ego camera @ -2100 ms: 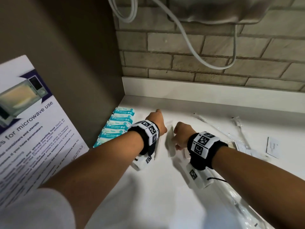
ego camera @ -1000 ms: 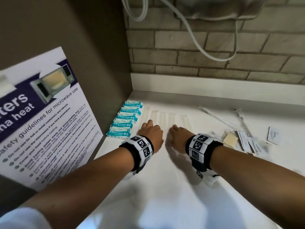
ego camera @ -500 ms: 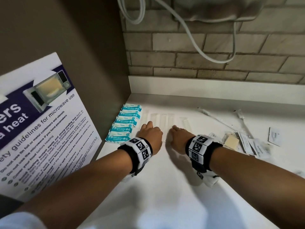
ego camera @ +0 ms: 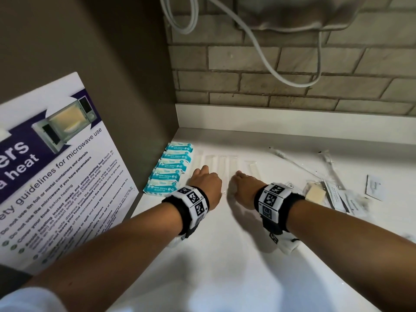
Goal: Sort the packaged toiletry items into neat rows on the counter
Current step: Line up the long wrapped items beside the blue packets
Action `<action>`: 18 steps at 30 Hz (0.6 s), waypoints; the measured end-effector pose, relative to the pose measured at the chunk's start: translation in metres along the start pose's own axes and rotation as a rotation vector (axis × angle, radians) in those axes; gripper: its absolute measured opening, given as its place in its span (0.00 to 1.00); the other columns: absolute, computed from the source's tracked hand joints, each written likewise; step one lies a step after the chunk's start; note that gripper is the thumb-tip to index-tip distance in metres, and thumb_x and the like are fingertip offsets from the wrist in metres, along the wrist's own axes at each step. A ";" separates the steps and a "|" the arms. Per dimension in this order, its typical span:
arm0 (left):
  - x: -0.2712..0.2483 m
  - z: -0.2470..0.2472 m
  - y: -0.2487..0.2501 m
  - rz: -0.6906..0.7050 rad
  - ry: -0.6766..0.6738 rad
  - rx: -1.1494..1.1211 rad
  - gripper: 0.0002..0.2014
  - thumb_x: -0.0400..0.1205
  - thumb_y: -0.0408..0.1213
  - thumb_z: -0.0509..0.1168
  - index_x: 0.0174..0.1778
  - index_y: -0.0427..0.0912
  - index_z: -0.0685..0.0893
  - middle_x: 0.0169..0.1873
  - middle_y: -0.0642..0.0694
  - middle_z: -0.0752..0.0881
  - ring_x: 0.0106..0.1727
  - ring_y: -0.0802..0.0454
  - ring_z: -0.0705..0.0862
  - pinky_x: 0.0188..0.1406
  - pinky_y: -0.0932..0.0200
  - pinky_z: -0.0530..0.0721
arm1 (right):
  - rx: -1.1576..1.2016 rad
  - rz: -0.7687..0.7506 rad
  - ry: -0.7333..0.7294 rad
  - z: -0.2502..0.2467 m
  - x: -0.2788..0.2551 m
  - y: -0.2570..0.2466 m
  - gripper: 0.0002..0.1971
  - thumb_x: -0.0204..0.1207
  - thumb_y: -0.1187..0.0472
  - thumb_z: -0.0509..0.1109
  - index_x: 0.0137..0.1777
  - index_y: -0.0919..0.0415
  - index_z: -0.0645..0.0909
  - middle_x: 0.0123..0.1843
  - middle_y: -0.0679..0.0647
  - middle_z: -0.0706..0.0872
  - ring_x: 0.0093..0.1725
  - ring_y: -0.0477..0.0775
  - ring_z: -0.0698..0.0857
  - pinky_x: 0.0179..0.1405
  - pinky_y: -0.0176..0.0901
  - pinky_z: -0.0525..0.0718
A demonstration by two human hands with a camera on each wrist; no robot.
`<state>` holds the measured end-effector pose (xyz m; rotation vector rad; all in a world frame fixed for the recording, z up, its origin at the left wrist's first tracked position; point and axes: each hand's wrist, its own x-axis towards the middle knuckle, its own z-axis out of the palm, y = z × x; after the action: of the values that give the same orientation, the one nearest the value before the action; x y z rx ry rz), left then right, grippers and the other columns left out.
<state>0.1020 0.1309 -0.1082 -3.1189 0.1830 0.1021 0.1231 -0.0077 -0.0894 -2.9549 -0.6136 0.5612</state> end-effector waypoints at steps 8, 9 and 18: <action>0.000 -0.002 0.001 -0.017 -0.037 0.010 0.11 0.82 0.46 0.62 0.54 0.46 0.83 0.58 0.49 0.81 0.63 0.43 0.70 0.63 0.50 0.72 | -0.019 0.011 -0.021 -0.002 0.000 0.001 0.23 0.84 0.57 0.56 0.76 0.67 0.66 0.78 0.59 0.67 0.71 0.65 0.77 0.66 0.53 0.74; -0.001 -0.003 0.002 -0.015 -0.035 0.013 0.11 0.82 0.45 0.61 0.56 0.46 0.84 0.58 0.49 0.81 0.64 0.43 0.70 0.63 0.50 0.72 | -0.021 0.015 -0.030 -0.002 0.001 0.001 0.23 0.83 0.57 0.56 0.76 0.66 0.66 0.78 0.59 0.67 0.70 0.65 0.77 0.65 0.54 0.74; -0.006 -0.013 0.004 -0.038 -0.032 -0.025 0.11 0.83 0.44 0.61 0.57 0.46 0.82 0.60 0.47 0.79 0.63 0.42 0.70 0.66 0.50 0.71 | -0.046 0.022 -0.063 -0.005 0.003 0.006 0.31 0.82 0.62 0.57 0.84 0.66 0.52 0.87 0.58 0.51 0.78 0.63 0.72 0.74 0.56 0.73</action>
<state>0.0966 0.1277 -0.0950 -3.1419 0.1222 0.1546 0.1299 -0.0117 -0.0863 -3.0006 -0.6081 0.6535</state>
